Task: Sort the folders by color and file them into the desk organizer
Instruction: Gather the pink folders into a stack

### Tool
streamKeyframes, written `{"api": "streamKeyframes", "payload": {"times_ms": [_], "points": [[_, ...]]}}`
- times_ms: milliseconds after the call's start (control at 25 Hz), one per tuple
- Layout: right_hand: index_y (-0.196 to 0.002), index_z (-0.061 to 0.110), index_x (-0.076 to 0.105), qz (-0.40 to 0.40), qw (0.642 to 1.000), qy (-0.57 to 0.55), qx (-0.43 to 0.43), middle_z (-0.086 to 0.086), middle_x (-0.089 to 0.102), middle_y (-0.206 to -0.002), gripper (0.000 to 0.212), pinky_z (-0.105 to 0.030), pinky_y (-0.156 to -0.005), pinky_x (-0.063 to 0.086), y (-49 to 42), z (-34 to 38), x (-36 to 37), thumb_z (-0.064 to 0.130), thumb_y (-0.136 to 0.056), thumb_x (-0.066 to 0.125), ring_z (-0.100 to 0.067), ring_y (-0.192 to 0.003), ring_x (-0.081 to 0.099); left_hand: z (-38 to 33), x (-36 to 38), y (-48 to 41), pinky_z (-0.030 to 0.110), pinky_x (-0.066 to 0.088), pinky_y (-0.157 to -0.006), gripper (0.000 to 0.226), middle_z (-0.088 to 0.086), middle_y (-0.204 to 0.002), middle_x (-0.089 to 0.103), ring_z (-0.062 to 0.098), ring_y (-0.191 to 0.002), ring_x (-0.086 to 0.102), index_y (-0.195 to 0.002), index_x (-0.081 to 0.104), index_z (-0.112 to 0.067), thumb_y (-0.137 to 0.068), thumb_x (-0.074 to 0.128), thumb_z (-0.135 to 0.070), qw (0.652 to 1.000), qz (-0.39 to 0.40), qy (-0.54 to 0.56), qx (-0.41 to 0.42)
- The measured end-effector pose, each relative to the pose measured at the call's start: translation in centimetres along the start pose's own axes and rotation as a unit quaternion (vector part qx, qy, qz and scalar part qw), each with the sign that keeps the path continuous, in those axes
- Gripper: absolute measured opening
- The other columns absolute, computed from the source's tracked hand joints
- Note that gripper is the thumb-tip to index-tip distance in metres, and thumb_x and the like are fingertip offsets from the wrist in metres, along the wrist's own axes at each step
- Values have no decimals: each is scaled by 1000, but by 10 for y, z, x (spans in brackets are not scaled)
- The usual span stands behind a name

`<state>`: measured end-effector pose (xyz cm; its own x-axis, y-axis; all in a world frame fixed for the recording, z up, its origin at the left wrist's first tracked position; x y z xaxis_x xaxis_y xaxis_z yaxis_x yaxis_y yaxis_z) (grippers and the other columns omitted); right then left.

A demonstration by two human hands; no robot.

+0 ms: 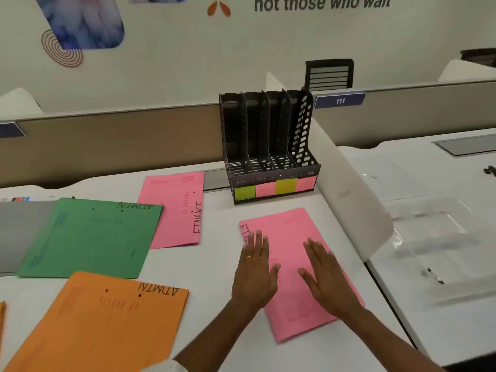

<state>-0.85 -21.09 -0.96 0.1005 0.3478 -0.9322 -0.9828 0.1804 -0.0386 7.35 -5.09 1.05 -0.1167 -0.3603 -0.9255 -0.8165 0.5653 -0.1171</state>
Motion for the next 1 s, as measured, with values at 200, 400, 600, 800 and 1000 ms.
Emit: {"api": "streamKeyframes", "payload": {"times_ms": [200,400,600,800,1000], "points": [[-156,25,-22,174,982,67,16,5,-29,-164,83,-40,-128,-10,57,-36,94,73,-91,-3,-16,-154,-24,21,96,45,44,-19,-124,75,8,-169,-16,28,-154,-22,-161,-5,-13,-104,24,-52,982,187,-33,-12],[-155,24,-21,154,982,81,68,6,-27,-165,87,-42,-128,-8,83,-70,71,74,-86,-4,-14,-154,-24,-20,109,47,39,-17,-122,77,2,-168,-22,21,-150,-33,-161,-9,-18,-103,22,-58,983,173,-9,58],[-158,20,3,129,985,14,109,4,-8,-166,110,-41,-126,-4,82,-60,53,89,-74,-9,-16,-155,-7,-12,107,44,39,-15,-124,80,-1,-170,-16,11,-150,-34,-162,-7,-20,-101,18,-65,987,144,31,64],[-159,22,28,16,985,-145,92,9,21,-166,63,-49,-126,21,24,18,31,49,-103,36,-13,-155,17,92,50,11,40,-8,-128,78,3,-168,-19,20,-155,-23,-162,-5,-14,-103,20,-60,995,71,39,-59],[-155,19,35,31,946,-318,52,7,36,-161,52,-31,-122,25,-80,137,56,33,-106,45,-9,-149,30,220,-6,-9,41,-4,-128,73,10,-169,-12,26,-157,-13,-161,-2,-8,-107,27,-47,986,27,-4,-163]]}}
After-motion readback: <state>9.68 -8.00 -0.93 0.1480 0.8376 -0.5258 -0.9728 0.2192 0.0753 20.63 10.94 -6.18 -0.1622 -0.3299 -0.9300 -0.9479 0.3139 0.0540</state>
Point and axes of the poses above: each hand's wrist, its own y-axis away from the middle knuckle, its own x-axis out of the palm, z = x × y, the point moved 9 cm from there along -y, towards the middle knuckle
